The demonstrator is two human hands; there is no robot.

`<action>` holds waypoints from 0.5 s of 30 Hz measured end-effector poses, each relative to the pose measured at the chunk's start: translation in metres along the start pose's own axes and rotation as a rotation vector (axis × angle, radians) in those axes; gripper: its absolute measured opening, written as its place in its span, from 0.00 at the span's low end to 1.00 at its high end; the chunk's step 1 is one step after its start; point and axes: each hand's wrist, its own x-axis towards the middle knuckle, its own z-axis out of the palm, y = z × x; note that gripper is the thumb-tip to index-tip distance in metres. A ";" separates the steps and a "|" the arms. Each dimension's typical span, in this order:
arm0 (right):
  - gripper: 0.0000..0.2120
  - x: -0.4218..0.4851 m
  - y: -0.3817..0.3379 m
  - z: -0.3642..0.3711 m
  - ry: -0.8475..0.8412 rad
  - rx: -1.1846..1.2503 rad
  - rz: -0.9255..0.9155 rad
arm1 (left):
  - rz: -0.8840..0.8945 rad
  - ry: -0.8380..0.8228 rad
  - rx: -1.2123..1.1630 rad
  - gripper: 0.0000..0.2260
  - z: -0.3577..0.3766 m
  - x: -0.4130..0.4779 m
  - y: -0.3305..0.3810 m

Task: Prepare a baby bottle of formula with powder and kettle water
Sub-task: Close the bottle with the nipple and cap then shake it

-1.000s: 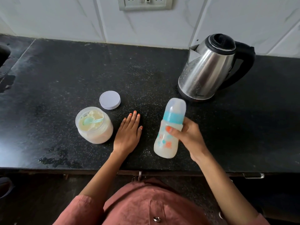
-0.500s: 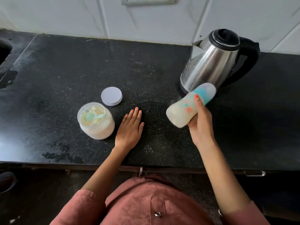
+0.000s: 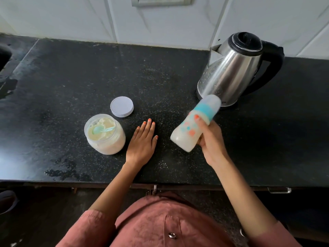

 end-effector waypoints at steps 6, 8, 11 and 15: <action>0.23 0.003 -0.003 -0.007 -0.004 0.038 -0.019 | -0.006 -0.010 0.005 0.23 0.000 0.001 -0.001; 0.20 0.012 -0.006 -0.008 0.161 0.279 -0.038 | 0.005 -0.006 0.015 0.25 0.001 0.000 -0.001; 0.14 0.003 0.002 0.001 0.058 0.103 -0.047 | 0.008 -0.001 0.011 0.28 0.002 0.000 -0.001; 0.21 -0.008 0.009 0.002 -0.174 -0.238 -0.049 | -0.018 -0.025 -0.004 0.23 0.001 0.002 -0.001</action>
